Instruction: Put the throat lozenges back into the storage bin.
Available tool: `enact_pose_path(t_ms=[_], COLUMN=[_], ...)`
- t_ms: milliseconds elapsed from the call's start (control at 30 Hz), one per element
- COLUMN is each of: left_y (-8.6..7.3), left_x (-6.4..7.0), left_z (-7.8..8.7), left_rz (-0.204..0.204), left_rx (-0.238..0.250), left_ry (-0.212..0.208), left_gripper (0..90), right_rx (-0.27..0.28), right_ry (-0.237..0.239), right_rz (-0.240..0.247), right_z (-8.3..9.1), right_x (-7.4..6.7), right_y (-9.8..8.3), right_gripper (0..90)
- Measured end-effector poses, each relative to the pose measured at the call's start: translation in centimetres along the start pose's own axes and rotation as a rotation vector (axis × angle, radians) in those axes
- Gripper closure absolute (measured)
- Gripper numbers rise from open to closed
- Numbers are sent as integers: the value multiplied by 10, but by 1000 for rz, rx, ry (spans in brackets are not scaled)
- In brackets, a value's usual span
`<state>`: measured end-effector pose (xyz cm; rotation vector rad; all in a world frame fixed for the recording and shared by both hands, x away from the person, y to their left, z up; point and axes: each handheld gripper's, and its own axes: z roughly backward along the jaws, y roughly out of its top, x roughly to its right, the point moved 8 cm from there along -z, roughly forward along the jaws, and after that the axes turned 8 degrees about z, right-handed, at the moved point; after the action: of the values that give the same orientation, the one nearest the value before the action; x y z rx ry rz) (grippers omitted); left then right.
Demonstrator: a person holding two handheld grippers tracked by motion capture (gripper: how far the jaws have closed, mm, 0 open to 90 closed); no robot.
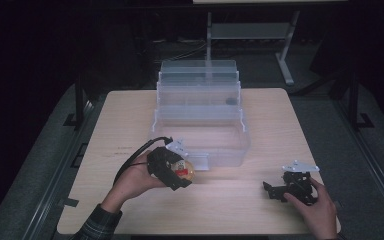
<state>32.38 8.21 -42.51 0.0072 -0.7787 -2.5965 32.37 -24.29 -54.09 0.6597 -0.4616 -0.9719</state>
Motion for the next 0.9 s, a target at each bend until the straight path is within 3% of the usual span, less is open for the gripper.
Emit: enact_pose_path(t_ms=[367, 900], left_y=[6, 17], left_x=[-6, -32], left_z=[7, 20], left_rz=[10, 38], left_rx=[11, 15], left_ry=[8, 60], left_gripper=[196, 196], right_rx=[-2, 1], right_ry=[1, -1], right_rz=[-4, 1], right_z=[0, 0], right_x=[0, 0], right_y=[0, 0], right_gripper=[0, 0])
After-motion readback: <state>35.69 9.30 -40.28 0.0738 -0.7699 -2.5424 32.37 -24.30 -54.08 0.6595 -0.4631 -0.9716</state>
